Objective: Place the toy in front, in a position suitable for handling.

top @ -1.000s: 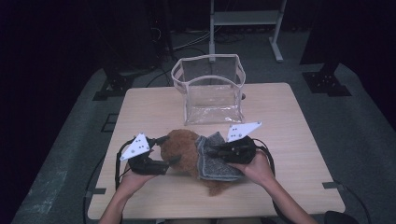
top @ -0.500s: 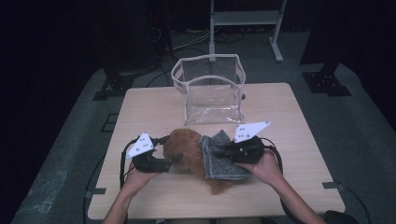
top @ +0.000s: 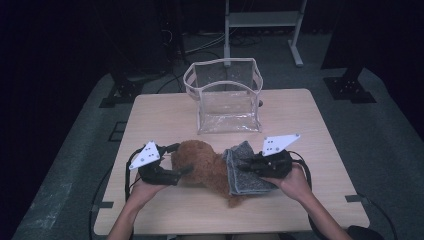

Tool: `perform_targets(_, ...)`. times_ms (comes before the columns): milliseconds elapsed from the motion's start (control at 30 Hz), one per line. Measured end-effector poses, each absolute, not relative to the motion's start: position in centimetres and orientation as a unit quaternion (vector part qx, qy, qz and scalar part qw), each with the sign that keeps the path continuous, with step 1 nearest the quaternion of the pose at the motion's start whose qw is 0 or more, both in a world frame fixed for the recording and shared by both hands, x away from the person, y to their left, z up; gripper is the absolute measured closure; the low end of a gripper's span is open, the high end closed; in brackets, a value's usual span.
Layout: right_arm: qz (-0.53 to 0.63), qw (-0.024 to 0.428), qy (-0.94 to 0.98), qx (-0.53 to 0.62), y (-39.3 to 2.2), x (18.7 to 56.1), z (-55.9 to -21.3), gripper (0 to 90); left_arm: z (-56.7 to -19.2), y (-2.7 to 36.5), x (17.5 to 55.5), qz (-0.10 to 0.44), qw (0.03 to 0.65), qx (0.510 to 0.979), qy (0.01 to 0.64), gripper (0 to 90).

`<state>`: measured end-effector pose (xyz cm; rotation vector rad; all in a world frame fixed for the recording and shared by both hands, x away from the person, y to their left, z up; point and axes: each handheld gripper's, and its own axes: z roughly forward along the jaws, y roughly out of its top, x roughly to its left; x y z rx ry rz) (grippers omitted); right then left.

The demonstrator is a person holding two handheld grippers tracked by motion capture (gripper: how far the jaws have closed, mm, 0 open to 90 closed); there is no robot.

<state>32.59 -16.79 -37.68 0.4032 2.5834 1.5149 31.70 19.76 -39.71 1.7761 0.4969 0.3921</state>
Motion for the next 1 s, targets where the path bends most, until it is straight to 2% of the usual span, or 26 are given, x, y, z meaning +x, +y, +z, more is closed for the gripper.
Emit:
perform_targets(133, 0.501, 0.064, 0.852, 0.137, -16.3, 33.5, -37.7, 80.2, -40.9, 19.3, 31.5, 0.161, 0.567, 0.780, 0.210, 16.2)
perform_targets(200, 0.501, 0.068, 0.851, 0.145, -16.1, 34.1, -37.8, 80.2, -41.3, 19.9, 31.3, 0.146, 0.570, 0.781, 0.210, 22.3)
perform_targets(267, 0.502, 0.071, 0.848, 0.154, -16.2, 34.6, -37.8, 80.1, -41.8, 20.2, 31.0, 0.136, 0.563, 0.788, 0.211, 23.7)
perform_targets(367, 0.506, 0.068, 0.844, 0.163, -16.5, 34.9, -37.9, 79.8, -42.4, 20.1, 30.6, 0.136, 0.558, 0.789, 0.219, 23.7)
perform_targets(600, 0.495, 0.075, 0.850, 0.163, -18.4, 32.8, -38.1, 79.6, -42.9, 20.2, 30.4, 0.139, 0.560, 0.781, 0.239, 21.5)
perform_targets(767, 0.486, 0.049, 0.852, 0.188, -19.8, 32.8, -40.3, 79.6, -42.4, 20.3, 30.5, 0.153, 0.567, 0.773, 0.240, 17.6)
perform_targets(900, 0.495, 0.043, 0.846, 0.192, -19.9, 33.3, -40.5, 79.6, -41.8, 19.8, 30.9, 0.160, 0.570, 0.774, 0.224, 15.8)
perform_targets(967, 0.497, 0.043, 0.846, 0.187, -19.5, 33.6, -40.2, 79.6, -41.7, 19.4, 31.3, 0.149, 0.564, 0.781, 0.222, 17.1)
perform_targets(1000, 0.500, 0.043, 0.845, 0.183, -19.1, 33.7, -40.0, 79.6, -42.0, 19.0, 31.4, 0.144, 0.555, 0.789, 0.219, 22.0)
